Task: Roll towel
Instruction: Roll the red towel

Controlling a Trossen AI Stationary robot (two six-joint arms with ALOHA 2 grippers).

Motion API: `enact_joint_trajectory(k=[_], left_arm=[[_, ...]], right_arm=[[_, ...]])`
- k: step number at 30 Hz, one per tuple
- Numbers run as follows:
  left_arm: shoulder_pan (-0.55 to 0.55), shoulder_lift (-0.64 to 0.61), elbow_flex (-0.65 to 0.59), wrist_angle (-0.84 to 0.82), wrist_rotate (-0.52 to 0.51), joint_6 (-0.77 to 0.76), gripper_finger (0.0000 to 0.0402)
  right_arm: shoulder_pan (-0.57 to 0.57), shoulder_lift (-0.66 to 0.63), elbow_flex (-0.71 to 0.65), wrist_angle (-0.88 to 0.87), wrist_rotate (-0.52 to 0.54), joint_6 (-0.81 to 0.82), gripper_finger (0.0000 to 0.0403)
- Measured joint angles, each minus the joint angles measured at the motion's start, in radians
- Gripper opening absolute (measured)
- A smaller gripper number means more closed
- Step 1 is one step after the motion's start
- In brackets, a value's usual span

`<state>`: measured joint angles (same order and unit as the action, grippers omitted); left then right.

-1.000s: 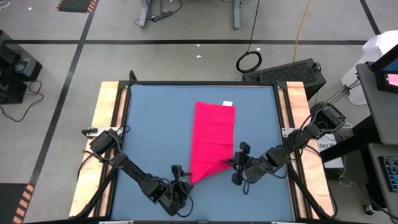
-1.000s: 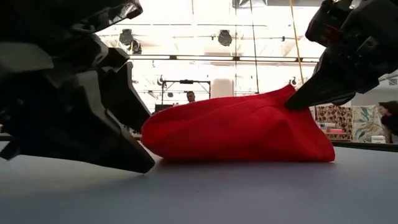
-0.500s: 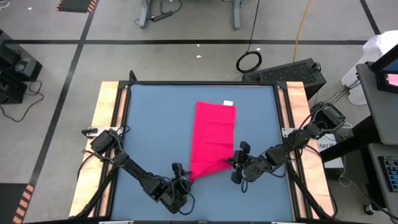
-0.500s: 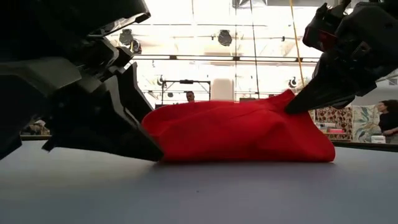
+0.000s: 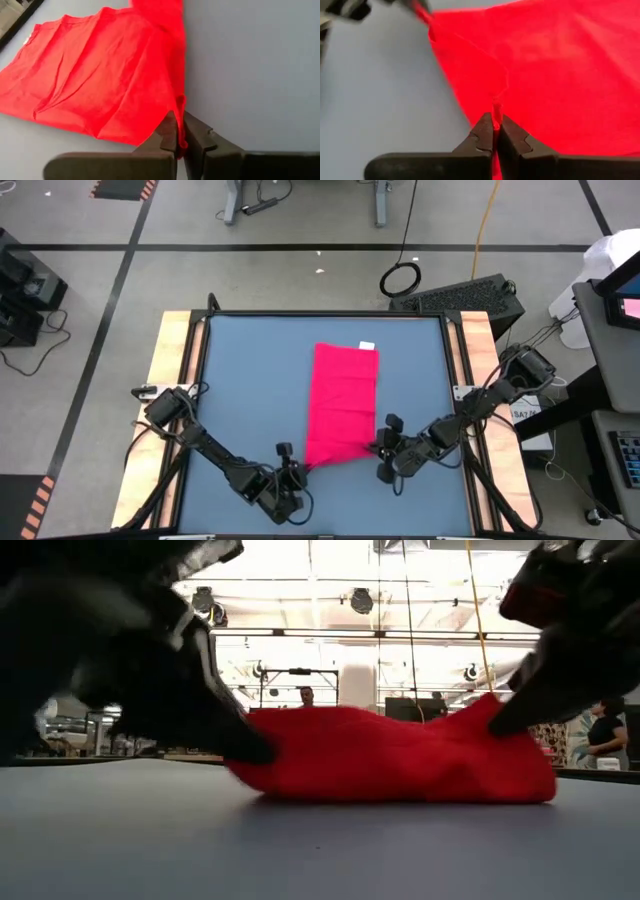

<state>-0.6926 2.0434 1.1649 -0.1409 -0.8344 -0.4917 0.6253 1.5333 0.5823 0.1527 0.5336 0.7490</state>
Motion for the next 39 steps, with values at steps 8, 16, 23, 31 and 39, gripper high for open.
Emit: enact_joint_trajectory(k=[8, 16, 23, 31, 39], left_arm=[[0.032, -0.085, 0.003, 0.016, 0.232, -0.18, 0.0005], [0.077, -0.085, 0.006, 0.196, 0.466, -0.153, 0.001], [0.152, -0.067, -0.027, 0.153, 0.511, -0.208, 0.001], [0.223, -0.049, -0.093, 0.218, 0.643, -0.262, 0.0011], [0.228, -0.05, -0.094, 0.233, 0.644, -0.253, 0.0011]], right_arm=[[0.112, 0.0, 0.0, 0.035, -0.154, 0.05, 0.0], [0.214, 0.0, 0.0, 0.067, -0.198, 0.028, 0.0], [0.219, 0.0, 0.0, -0.062, -0.078, 0.142, 0.0], [0.219, 0.0, -0.001, -0.124, -0.06, 0.162, 0.0], [0.218, 0.05, 0.0, -0.119, -0.037, 0.184, 0.0]])
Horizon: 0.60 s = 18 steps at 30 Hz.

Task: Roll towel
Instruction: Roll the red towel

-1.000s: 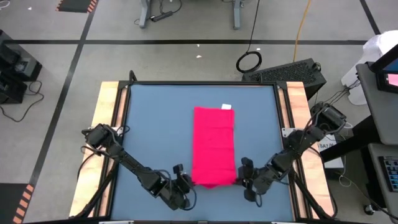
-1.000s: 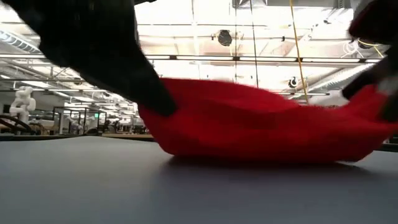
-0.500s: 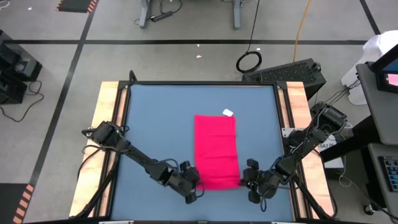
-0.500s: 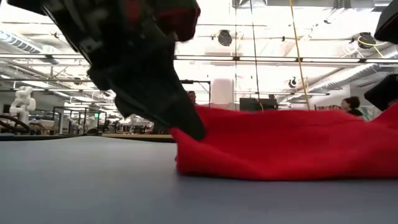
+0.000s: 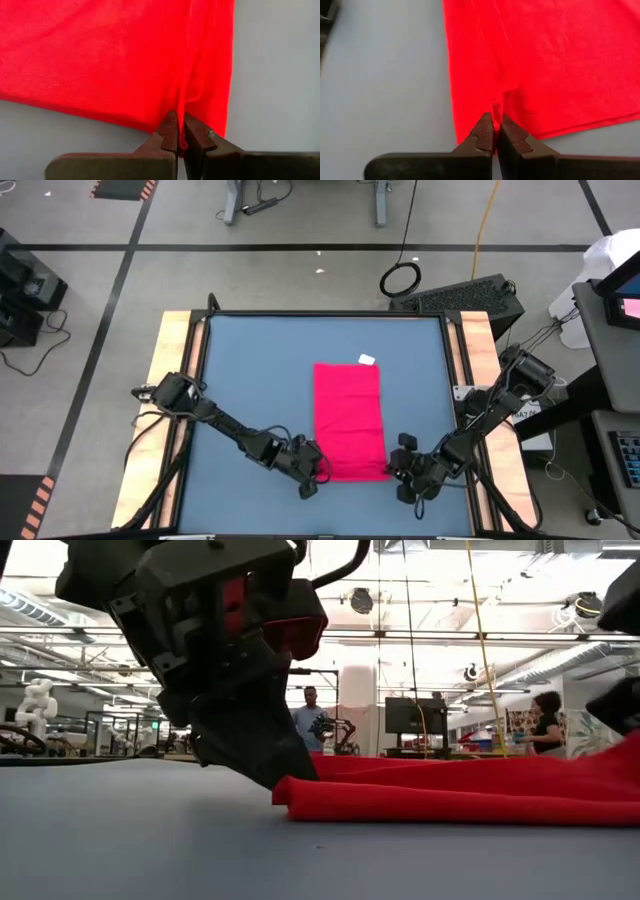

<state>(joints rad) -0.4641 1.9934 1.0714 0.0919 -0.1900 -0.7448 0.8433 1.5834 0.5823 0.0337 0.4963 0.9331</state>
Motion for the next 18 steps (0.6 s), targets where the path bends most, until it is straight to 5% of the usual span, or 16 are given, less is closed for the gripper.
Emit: enact_joint_trajectory(k=[8, 18], left_arm=[[-0.004, 0.0, 0.0, 0.007, -0.05, -0.001, 0.0034], [-0.003, -0.02, 0.016, -0.031, -0.056, 0.019, 0.0182]], right_arm=[[0.001, 0.058, 0.002, 0.013, 0.019, 0.067, 0.0], [0.0, 0.064, 0.002, 0.013, 0.017, 0.071, 0.0]])
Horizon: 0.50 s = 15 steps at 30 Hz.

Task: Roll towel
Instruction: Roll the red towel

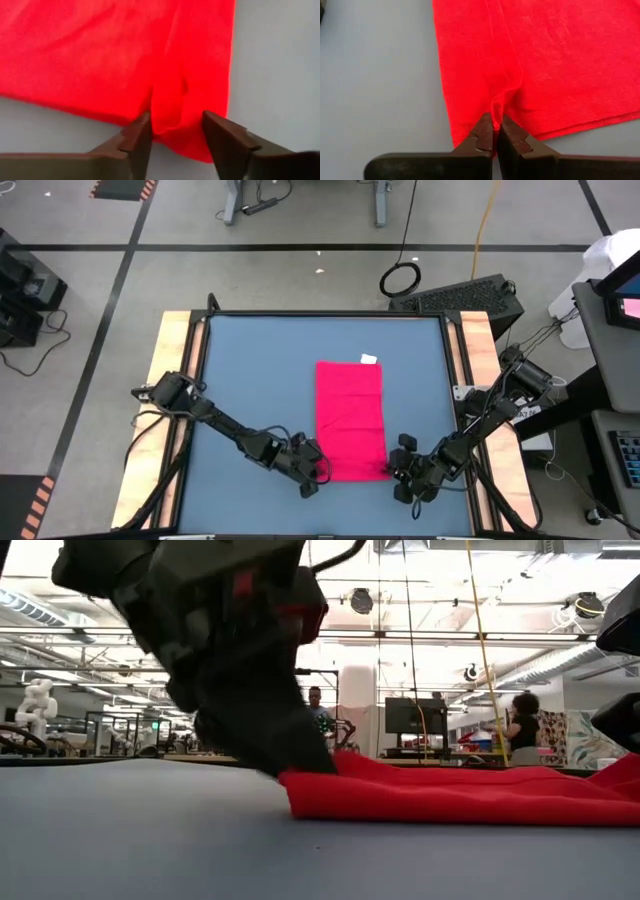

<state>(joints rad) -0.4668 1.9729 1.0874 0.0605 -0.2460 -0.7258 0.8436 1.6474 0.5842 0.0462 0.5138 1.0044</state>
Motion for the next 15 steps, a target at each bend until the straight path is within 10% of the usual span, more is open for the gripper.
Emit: enact_joint_trajectory(k=[15], left_arm=[[-0.192, 0.008, 0.002, 0.263, -0.416, 0.276, 0.0213]], right_arm=[[0.0, 0.002, -0.002, -0.003, -0.005, 0.001, 0.0]])
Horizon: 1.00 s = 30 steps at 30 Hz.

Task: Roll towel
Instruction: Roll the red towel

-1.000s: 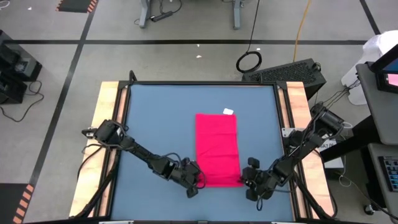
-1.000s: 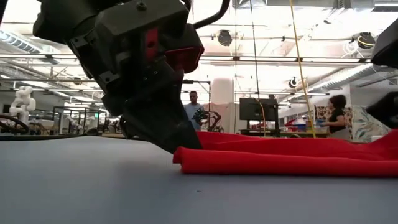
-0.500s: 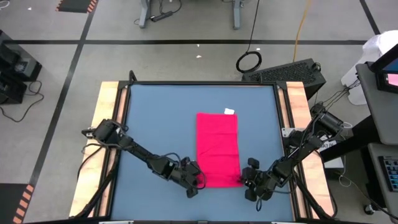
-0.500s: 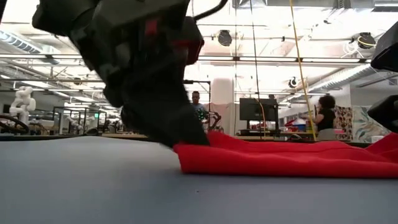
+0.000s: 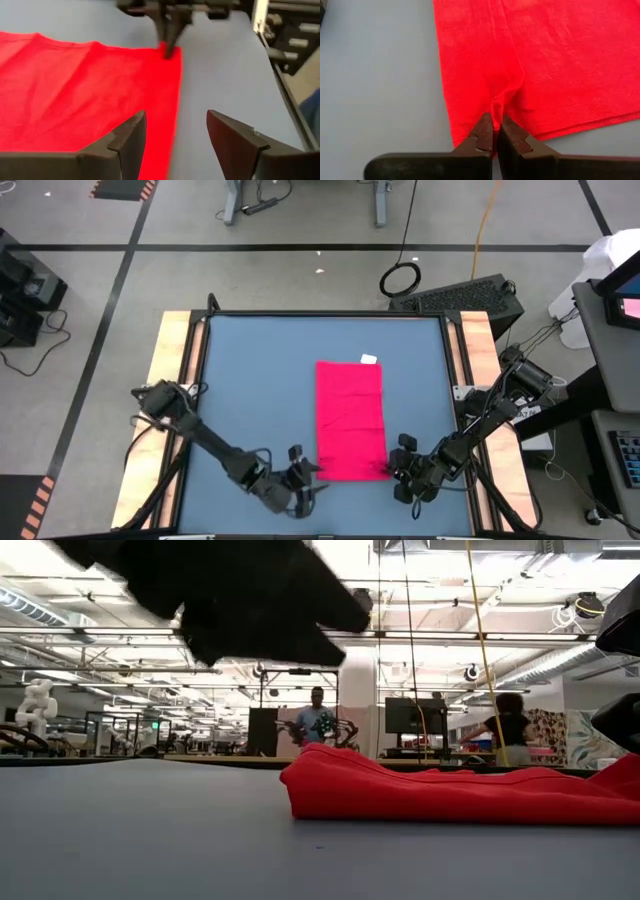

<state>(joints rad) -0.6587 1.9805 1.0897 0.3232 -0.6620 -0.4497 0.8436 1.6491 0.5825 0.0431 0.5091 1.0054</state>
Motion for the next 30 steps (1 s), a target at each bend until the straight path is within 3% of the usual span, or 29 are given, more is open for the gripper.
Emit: enact_joint_trajectory(k=[5, 11, 17, 26, 30], left_arm=[[-0.016, 0.081, 0.0, 0.135, -0.059, 0.066, 0.0229], [-0.029, 0.125, 0.0, 0.203, -0.041, 0.199, 0.0262], [-0.031, 0.152, 0.0, 0.194, -0.03, 0.196, 0.0292], [-0.012, 0.154, 0.0, 0.151, -0.04, 0.212, 0.0295], [0.012, 0.154, 0.0, 0.136, 0.006, 0.195, 0.0295]], right_arm=[[0.0, 0.0, 0.0, 0.0, -0.001, -0.002, 0.0], [0.0, 0.0, 0.0, -0.001, -0.002, -0.006, 0.0], [0.0, 0.001, 0.0, -0.001, -0.003, -0.006, 0.0], [0.0, 0.001, -0.001, -0.001, -0.003, -0.006, 0.0], [0.0, 0.001, -0.001, 0.0, -0.004, 0.002, 0.0]])
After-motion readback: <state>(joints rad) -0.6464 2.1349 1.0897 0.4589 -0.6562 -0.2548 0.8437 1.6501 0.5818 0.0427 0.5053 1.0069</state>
